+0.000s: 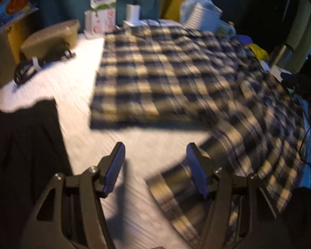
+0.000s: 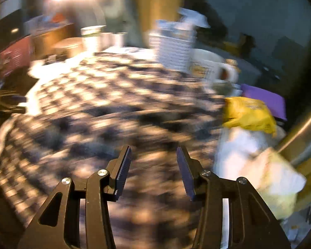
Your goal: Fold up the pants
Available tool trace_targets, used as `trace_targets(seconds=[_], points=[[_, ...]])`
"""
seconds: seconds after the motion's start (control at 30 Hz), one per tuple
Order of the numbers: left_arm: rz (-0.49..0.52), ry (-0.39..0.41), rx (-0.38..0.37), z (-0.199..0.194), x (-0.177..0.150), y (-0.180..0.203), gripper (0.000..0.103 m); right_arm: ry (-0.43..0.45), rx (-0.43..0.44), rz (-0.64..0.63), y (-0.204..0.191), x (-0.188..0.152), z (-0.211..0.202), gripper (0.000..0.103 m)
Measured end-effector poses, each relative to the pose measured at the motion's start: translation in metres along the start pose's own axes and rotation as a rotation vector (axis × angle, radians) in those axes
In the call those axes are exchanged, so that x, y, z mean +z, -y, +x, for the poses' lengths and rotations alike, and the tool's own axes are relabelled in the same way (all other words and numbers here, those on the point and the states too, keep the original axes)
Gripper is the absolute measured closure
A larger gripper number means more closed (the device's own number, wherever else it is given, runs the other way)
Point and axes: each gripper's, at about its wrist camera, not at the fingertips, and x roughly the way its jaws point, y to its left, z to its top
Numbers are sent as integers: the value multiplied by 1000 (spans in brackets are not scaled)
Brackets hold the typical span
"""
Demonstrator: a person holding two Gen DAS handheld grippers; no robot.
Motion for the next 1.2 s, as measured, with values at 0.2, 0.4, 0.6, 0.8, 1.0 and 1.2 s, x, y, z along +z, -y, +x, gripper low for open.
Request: trace_targets(seconds=[0.2, 0.4, 0.6, 0.8, 1.0, 1.2], points=[[27, 34, -6, -4, -24, 16, 36, 16, 129, -33, -76, -15, -12, 55], [46, 37, -27, -9, -36, 31, 35, 52, 277, -1, -125, 6, 0, 54], [-29, 54, -119, -25, -52, 33, 35, -53, 347, -61, -175, 13, 49, 57], [-31, 61, -182, -41, -64, 39, 35, -60, 310, -162, -191, -15, 49, 100], [-26, 96, -167, -58, -65, 35, 35, -52, 265, -173, -180, -45, 24, 100], [-57, 130, -88, -52, -41, 15, 35, -35, 245, -185, -178, -66, 8, 100]])
